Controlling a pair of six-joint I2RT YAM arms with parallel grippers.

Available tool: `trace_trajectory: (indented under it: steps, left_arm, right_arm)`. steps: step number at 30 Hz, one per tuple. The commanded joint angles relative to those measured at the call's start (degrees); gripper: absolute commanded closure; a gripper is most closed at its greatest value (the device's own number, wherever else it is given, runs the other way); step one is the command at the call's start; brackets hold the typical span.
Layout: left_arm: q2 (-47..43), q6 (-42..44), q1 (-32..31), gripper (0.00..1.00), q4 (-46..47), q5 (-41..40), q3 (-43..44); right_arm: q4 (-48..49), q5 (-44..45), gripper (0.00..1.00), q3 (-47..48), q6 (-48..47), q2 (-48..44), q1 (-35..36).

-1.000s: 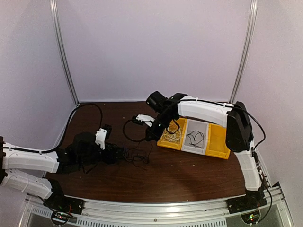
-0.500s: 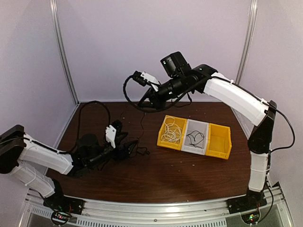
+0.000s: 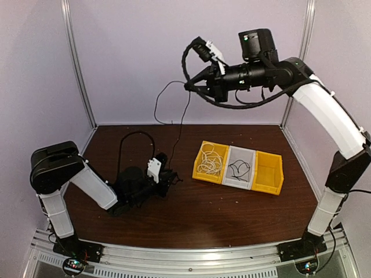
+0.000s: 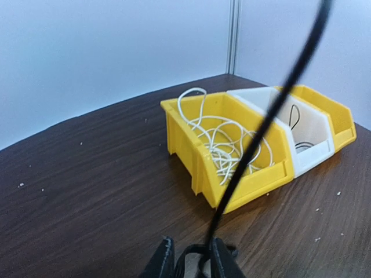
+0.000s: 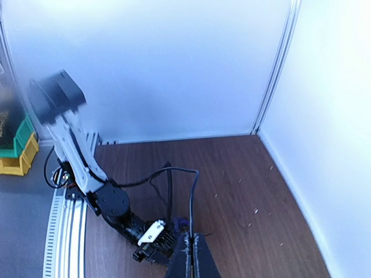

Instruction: Untangle the cables

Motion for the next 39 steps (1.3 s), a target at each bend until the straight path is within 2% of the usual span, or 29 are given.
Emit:
trace_trajectory:
  steps: [1,3,10,16,21,23,25,28,32,39]
  left_arm:
    - [3.6,-4.2,2.5,0.77,1.3,-0.1,1.6]
    - [4.1,-5.7,3.9,0.78,-0.1,0.4,1.3]
    - [5.0,-6.8,6.3,0.79,-5.8,-0.7,1.3]
    - [4.5,-6.9,7.1,0.79,-11.8,-3.5,1.8]
    - [-0.3,-6.5,7.1,0.75,-14.7,-2.1,0.8]
    - [-4.0,-6.9,6.9,0.74,-21.1,1.0,2.7]
    - [-8.1,-6.6,5.7,0.69,-26.0,3.1,4.3]
    - [-13.1,-5.0,3.2,0.62,-31.1,1.2,5.9]
    - [-17.2,-7.6,2.4,0.52,-40.2,-2.8,9.4]
    - [-26.2,-10.1,2.3,0.47,-41.2,-3.9,6.0]
  right_arm:
    - [5.4,0.9,1.0,3.2,-1.2,-10.1,-0.5]
    - [5.0,2.4,1.0,3.5,-2.2,-12.9,-1.0]
    - [4.2,1.0,1.0,5.7,-1.9,-18.1,-8.9]
    - [3.8,5.0,1.0,5.7,-3.2,-19.3,-10.3]
    - [5.1,8.7,1.0,-0.6,-4.3,-20.9,-11.4]
    - [5.8,9.6,1.0,-3.6,-4.7,-21.7,-12.2]
    - [6.9,9.9,1.0,-7.4,-4.5,-22.7,-13.3]
    - [9.1,10.4,1.0,-13.2,-4.0,-24.0,-14.7]
    - [12.3,9.9,1.0,-20.7,-2.4,-25.4,-16.8]
    - [16.5,9.2,1.0,-29.3,-1.8,-26.4,-20.6]
